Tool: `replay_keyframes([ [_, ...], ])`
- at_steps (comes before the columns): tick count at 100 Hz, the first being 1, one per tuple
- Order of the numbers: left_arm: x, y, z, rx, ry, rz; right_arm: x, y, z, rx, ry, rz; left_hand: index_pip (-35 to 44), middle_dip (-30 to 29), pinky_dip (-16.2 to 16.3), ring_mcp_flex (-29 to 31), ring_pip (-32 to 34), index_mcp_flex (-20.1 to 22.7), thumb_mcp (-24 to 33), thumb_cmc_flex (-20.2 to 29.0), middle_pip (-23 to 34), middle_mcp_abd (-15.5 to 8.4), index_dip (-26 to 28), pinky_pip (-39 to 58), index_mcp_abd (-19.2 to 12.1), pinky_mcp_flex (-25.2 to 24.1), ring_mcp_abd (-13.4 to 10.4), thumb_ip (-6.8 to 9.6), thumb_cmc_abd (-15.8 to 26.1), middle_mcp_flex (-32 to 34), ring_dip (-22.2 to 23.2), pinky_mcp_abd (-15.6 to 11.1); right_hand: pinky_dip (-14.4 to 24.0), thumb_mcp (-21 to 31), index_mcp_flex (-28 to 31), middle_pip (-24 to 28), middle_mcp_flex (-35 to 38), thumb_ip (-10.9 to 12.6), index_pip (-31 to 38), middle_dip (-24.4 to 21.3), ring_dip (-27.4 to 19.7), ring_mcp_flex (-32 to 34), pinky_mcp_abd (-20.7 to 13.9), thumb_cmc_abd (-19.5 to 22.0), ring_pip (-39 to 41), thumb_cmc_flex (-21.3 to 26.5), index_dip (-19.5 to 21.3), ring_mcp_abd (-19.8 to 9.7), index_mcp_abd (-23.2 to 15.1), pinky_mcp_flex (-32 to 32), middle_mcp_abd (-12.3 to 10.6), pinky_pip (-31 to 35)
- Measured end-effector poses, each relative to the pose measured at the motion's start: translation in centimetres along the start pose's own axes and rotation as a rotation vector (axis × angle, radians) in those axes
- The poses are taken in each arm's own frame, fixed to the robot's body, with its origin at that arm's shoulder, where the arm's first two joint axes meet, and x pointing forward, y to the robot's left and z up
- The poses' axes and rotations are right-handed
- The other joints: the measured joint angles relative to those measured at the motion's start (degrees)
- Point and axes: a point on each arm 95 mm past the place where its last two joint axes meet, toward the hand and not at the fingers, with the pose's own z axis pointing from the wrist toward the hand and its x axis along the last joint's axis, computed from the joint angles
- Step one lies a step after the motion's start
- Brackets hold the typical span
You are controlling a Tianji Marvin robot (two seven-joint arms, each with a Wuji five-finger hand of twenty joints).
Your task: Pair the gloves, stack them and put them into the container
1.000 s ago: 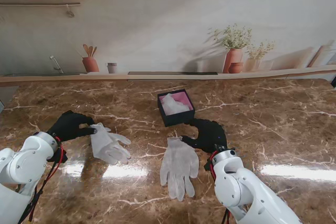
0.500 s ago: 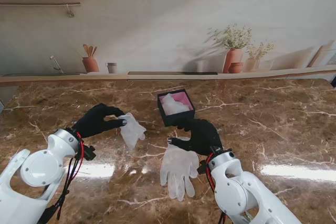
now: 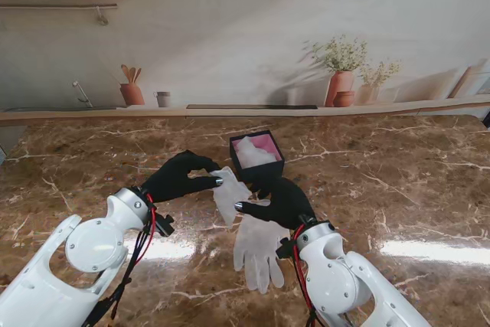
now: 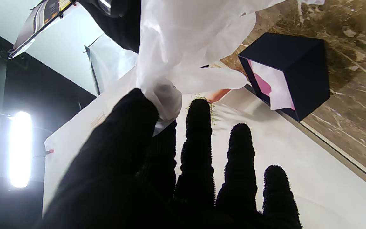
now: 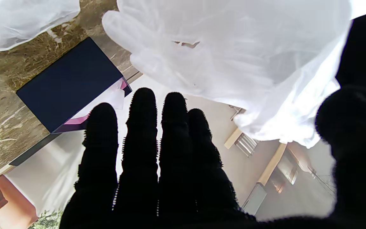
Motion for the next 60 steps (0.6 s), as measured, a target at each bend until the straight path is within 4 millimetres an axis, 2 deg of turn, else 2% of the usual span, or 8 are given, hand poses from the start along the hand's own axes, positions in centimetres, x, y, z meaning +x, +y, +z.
replay_keyframes([
  [8, 0.3, 0.2, 0.2, 0.002, 0.007, 0.004, 0.1, 0.0, 0.1, -0.041, 0.013, -0.005, 0.0, 0.0, 0.0, 0.0, 0.0, 0.0, 0.0, 0.0, 0.0, 0.0, -0.03, 0.0, 0.0, 0.0, 0.0, 0.0, 0.0, 0.0, 0.0, 0.0, 1.28, 0.05, 6.78, 5.38, 5.8, 0.0, 6.87, 4.81, 2.64, 2.15, 0.55, -2.38, 5.05, 1.91, 3.81, 0.02, -4.64, 1.14, -1.42, 2.86],
  [15, 0.5, 0.4, 0.4, -0.001, 0.011, 0.012, 0.3, 0.1, 0.1, -0.108, 0.036, -0.044, 0.0, 0.01, 0.0, 0.0, 0.0, 0.0, 0.0, 0.0, 0.0, 0.0, -0.03, 0.0, 0.0, 0.0, 0.0, 0.0, 0.0, 0.0, 0.0, 0.0, 2.6, -4.53, 13.02, 7.95, 9.69, 0.0, 13.78, 7.72, 4.39, 4.13, 0.97, -4.02, 7.93, 11.49, 7.85, -0.16, -9.61, 2.38, -2.52, 5.2],
  [19, 0.5, 0.4, 0.4, -0.003, 0.012, 0.015, 0.4, 0.1, 0.1, -0.144, 0.049, -0.062, 0.0, 0.01, 0.0, 0.0, 0.0, 0.0, 0.0, 0.0, 0.0, 0.0, -0.03, 0.0, 0.0, 0.0, 0.0, 0.0, 0.0, 0.0, 0.0, 0.0, 2.81, -10.18, 16.41, 8.54, 11.45, 0.0, 22.75, 8.5, 4.69, 4.29, 1.14, -3.77, 9.24, 19.07, 4.38, -0.51, -12.99, 2.54, -3.04, 6.5],
  [22, 0.6, 0.5, 0.5, -0.005, 0.013, 0.017, 0.4, 0.1, 0.1, -0.169, 0.061, -0.058, 0.0, 0.05, 0.0, 0.0, 0.0, 0.0, 0.0, 0.0, 0.0, 0.0, -0.25, 0.0, 0.0, 0.0, 0.0, -0.01, 0.0, 0.0, 0.0, 0.0, 3.3, -9.06, 17.05, 8.58, 12.01, 0.0, 29.62, 9.03, 4.7, 4.33, 1.14, -3.32, 9.79, 22.21, 0.59, -0.55, -15.11, 2.72, -3.14, 6.63],
  [28, 0.7, 0.6, 0.6, -0.004, 0.014, 0.026, 0.6, 0.0, 0.1, -0.187, 0.088, -0.037, 0.0, 0.13, 0.0, 0.0, 0.0, 0.0, 0.0, 0.0, 0.0, 0.0, -0.37, 0.0, 0.0, 0.0, 0.0, -0.01, 0.0, 0.0, 0.0, 0.0, 3.44, 7.7, 18.95, 7.88, 12.65, -5.07, 36.06, 11.3, 4.71, 4.33, 1.14, -4.26, 9.82, 19.97, -2.53, -0.57, -16.32, 2.79, -3.24, 7.29],
  [33, 0.7, 0.6, 0.6, 0.003, 0.013, 0.043, 0.7, 0.0, 0.1, -0.181, 0.106, -0.028, 0.0, 0.15, 0.0, 0.0, 0.0, 0.0, 0.0, 0.0, 0.0, 0.0, -1.09, 0.0, 0.0, 0.0, 0.0, -0.01, 0.0, 0.0, 0.0, 0.01, 3.98, 14.76, 18.79, 7.28, 13.23, -7.86, 37.85, 12.65, 4.71, 4.33, 1.14, -4.63, 9.82, 18.22, -1.69, -0.96, -16.55, 2.79, -3.81, 7.29],
  [51, 0.7, 0.7, 0.5, 0.028, 0.019, 0.045, 0.9, 1.3, -0.5, -0.2, 0.137, -0.107, 0.94, 0.18, 0.0, 0.01, 0.0, 0.0, -0.12, 0.0, 0.0, 0.0, -8.28, 0.98, -1.47, 0.0, 0.0, -0.01, -1.48, 0.0, 0.01, 0.72, 4.03, 17.24, 19.28, 4.61, 14.67, -8.55, 37.76, 12.33, 4.71, 4.33, 1.14, -5.09, 8.79, 17.38, -0.14, -1.15, -16.61, 2.85, -3.89, 7.32],
  [60, 0.7, 0.8, 0.3, 0.061, 0.035, 0.058, 1.1, 2.2, -1.1, -0.223, 0.152, -0.121, 1.7, 0.18, 0.0, 1.48, 0.07, 1.21, 0.02, -0.1, 0.0, 0.0, -12.64, 2.61, -2.48, 0.0, 0.16, -0.01, -4.25, 0.0, 0.22, 1.4, 4.05, 17.24, 19.28, 2.97, 15.33, -8.56, 37.17, 9.03, 4.59, 4.36, 1.14, -4.07, 7.86, 17.38, -6.01, -1.15, -15.7, 2.95, -3.89, 8.02],
])
